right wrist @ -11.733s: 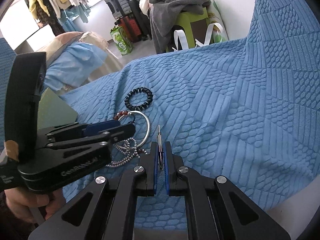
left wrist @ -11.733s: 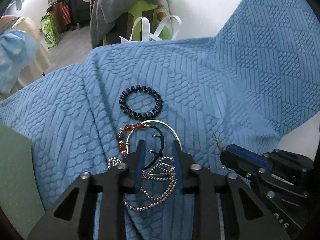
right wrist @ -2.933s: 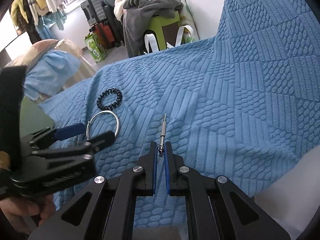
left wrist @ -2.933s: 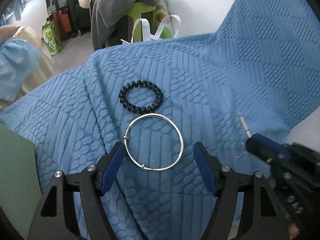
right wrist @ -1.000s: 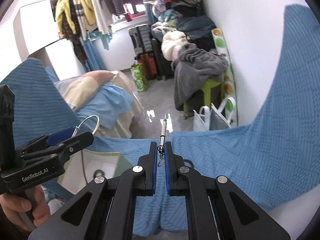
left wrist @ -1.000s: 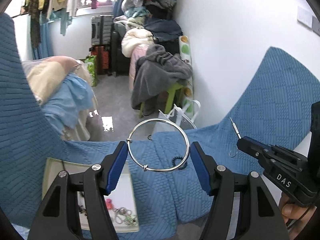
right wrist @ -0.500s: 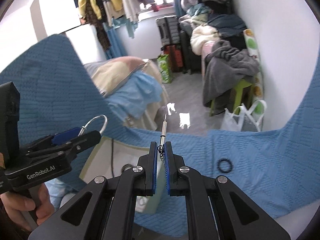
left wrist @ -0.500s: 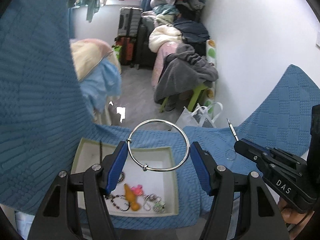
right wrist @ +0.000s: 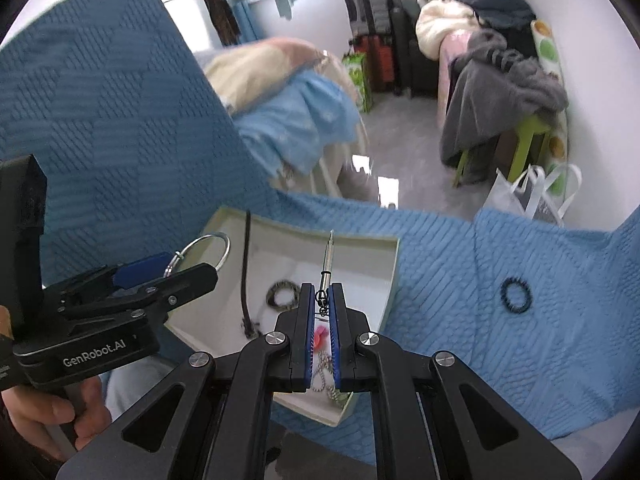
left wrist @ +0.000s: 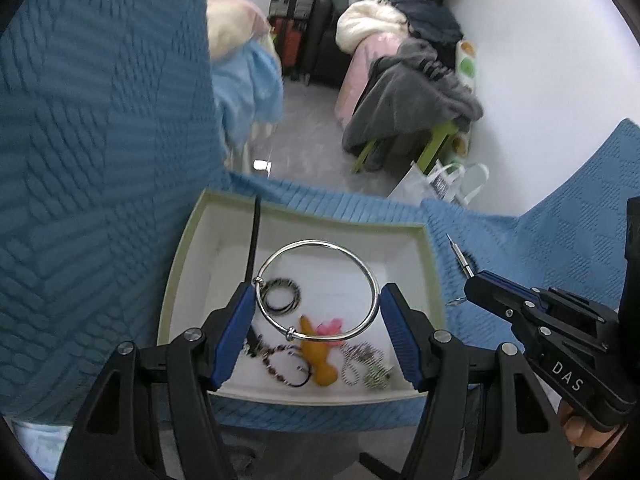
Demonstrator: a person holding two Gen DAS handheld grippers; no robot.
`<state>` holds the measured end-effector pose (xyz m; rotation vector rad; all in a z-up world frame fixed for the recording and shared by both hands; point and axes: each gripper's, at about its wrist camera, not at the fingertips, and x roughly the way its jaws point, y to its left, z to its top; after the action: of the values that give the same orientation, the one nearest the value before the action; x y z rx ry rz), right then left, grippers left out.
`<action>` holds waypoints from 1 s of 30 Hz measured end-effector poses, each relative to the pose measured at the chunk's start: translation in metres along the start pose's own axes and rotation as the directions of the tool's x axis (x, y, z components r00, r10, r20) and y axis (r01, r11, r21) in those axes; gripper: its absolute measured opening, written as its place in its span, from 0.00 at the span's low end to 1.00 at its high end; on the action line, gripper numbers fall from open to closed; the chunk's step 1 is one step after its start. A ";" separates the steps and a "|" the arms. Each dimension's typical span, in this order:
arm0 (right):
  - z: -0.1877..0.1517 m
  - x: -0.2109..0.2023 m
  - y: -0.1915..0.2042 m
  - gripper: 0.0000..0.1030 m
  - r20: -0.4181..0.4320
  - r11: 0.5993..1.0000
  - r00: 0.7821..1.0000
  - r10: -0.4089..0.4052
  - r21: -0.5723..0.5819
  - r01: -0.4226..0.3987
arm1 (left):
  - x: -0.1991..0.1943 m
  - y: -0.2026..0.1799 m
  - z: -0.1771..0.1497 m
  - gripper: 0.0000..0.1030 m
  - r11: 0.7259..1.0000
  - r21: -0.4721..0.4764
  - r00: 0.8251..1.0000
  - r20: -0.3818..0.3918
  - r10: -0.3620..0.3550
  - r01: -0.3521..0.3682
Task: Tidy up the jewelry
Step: 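Open both grippers to drop the hoop ring and pin into the box, then reach the right gripper to the black bead bracelet and grasp it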
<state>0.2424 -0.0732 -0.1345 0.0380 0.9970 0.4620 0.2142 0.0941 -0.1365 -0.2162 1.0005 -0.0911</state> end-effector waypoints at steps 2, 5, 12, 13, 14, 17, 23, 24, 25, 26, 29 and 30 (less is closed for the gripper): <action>-0.006 0.013 -0.001 0.05 -0.033 1.000 0.999 -0.003 0.000 0.003 | 0.010 0.007 -0.005 0.63 1.000 -0.007 1.000 -0.028 -0.001 0.001; -0.013 0.028 -0.001 0.05 -0.069 1.000 0.998 -0.005 -0.001 0.005 | 0.024 0.011 -0.014 0.63 1.000 -0.007 0.998 -0.062 0.020 -0.020; -0.021 0.048 -0.003 0.05 -0.128 1.000 0.992 0.004 -0.002 -0.005 | 0.043 0.014 -0.024 0.47 0.999 -0.028 0.992 -0.122 0.023 -0.026; -0.021 0.048 -0.003 0.05 -0.131 1.000 0.991 0.010 -0.002 -0.010 | 0.044 0.014 -0.024 0.47 0.999 -0.029 0.992 -0.122 0.016 -0.020; -0.020 0.048 -0.004 0.05 -0.133 1.000 0.991 0.016 0.000 -0.016 | 0.044 0.014 -0.023 0.47 0.999 -0.030 0.992 -0.122 0.013 -0.016; -0.016 0.043 -0.007 0.08 -0.128 1.000 0.991 0.028 0.008 -0.027 | 0.041 0.013 -0.020 0.53 0.999 -0.034 0.993 -0.122 0.006 -0.010; -0.004 0.016 -0.016 0.23 -0.059 0.998 0.997 0.055 0.014 -0.054 | 0.025 0.003 -0.009 0.68 0.999 -0.041 0.996 -0.089 -0.015 0.012; -0.001 0.008 -0.018 0.23 -0.039 0.999 0.998 0.054 0.009 -0.054 | 0.022 -0.001 -0.007 0.68 0.999 -0.036 0.996 -0.082 -0.017 0.014; 0.001 0.004 -0.020 0.23 -0.027 0.999 0.998 0.053 0.005 -0.052 | 0.018 -0.006 -0.004 0.68 0.999 -0.030 0.997 -0.073 -0.018 0.016; 0.004 -0.003 -0.023 0.23 -0.008 0.999 0.999 0.049 0.002 -0.049 | 0.015 -0.010 -0.002 0.68 1.000 -0.025 0.998 -0.065 -0.018 0.017; 0.010 -0.018 -0.036 0.23 0.037 0.999 0.999 0.038 -0.001 -0.038 | 0.009 -0.025 0.005 0.68 1.000 -0.009 0.999 -0.038 -0.025 0.024; 0.012 -0.023 -0.042 0.23 0.051 1.000 0.998 0.029 -0.002 -0.029 | 0.007 -0.028 0.007 0.68 1.000 -0.005 0.999 -0.031 -0.026 0.026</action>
<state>0.2567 -0.1183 -0.1197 0.0631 0.9470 0.4855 0.2242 0.0662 -0.1323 -0.2327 1.0293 -0.1164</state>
